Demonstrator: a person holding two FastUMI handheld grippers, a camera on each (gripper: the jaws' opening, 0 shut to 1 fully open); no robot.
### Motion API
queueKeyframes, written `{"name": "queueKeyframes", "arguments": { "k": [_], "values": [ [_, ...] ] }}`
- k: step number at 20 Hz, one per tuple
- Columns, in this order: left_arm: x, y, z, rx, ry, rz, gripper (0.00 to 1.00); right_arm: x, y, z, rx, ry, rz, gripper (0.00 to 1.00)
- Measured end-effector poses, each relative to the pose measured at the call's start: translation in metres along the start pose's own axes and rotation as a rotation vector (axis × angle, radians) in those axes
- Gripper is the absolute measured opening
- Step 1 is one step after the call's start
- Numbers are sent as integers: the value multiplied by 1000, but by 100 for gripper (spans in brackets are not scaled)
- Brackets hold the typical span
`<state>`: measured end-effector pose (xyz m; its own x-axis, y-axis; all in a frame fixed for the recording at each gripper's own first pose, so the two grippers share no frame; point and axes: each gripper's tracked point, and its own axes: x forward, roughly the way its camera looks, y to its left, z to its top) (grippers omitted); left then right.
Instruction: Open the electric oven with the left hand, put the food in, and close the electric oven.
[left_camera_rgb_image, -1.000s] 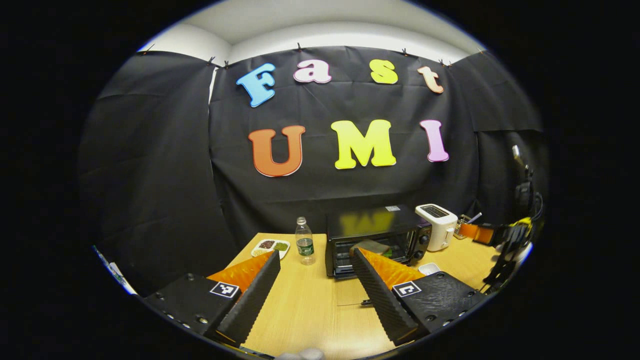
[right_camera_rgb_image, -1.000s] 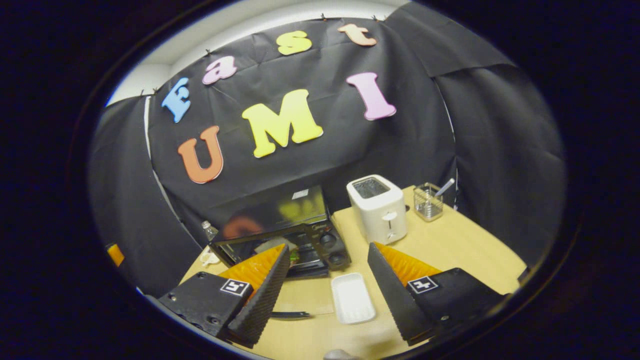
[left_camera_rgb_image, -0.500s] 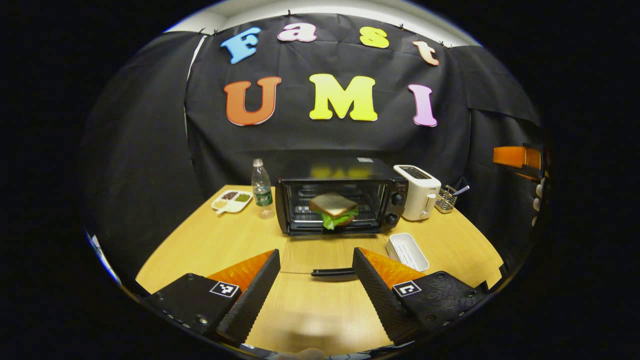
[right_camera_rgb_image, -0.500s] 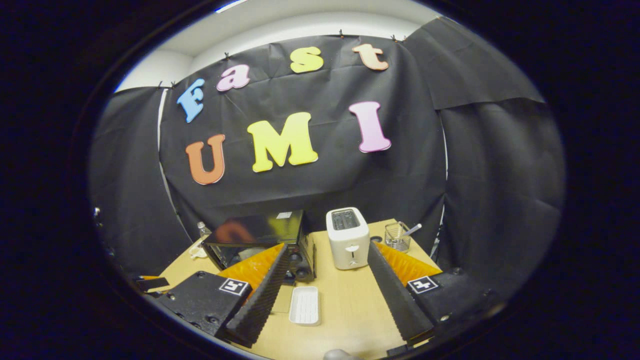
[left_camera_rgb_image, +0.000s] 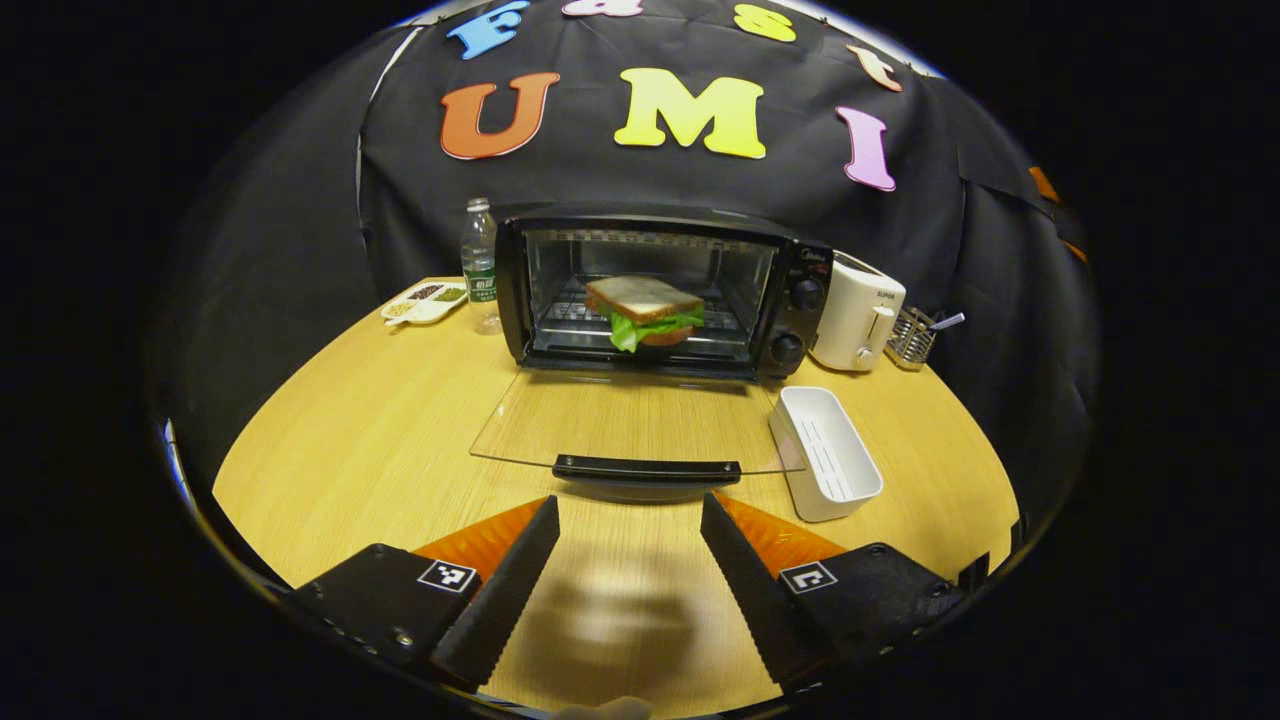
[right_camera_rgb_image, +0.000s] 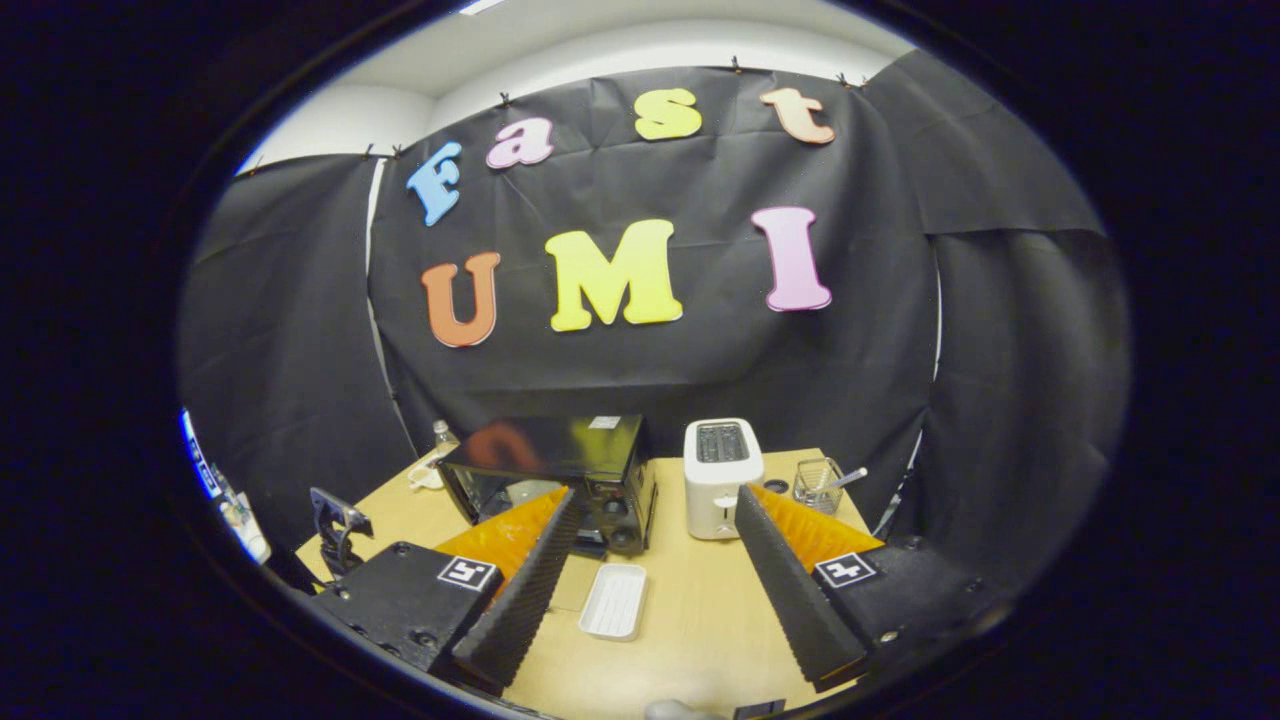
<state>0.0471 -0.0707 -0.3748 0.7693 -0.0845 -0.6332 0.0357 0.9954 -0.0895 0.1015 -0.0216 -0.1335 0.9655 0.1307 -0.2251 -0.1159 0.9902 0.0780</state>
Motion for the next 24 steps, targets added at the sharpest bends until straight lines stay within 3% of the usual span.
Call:
{"name": "queueKeyframes", "arguments": {
  "k": [4,5,6,7,18,19,20,24],
  "values": [
    [28,-2,-12,10,26,3,94,-2,-3,-5,-19,20,-8,100],
    [34,-3,-15,8,38,3,94,-1,-2,-7,-21,31,-7,90],
    [39,-3,-17,12,43,6,94,-2,-3,-9,-24,37,-8,90],
    [43,-2,-21,16,52,9,94,-1,-4,-10,-27,40,-14,100],
    [74,-6,-32,66,90,10,94,8,-7,-27,-13,97,-31,100],
    [75,-7,-33,52,96,6,100,8,-7,-27,-8,99,-31,100],
    [75,-7,-32,35,100,1,93,7,-7,-26,-9,97,-33,100],
    [68,-8,-20,48,86,-3,94,6,-10,-24,-9,89,-38,100]
  ]
}}
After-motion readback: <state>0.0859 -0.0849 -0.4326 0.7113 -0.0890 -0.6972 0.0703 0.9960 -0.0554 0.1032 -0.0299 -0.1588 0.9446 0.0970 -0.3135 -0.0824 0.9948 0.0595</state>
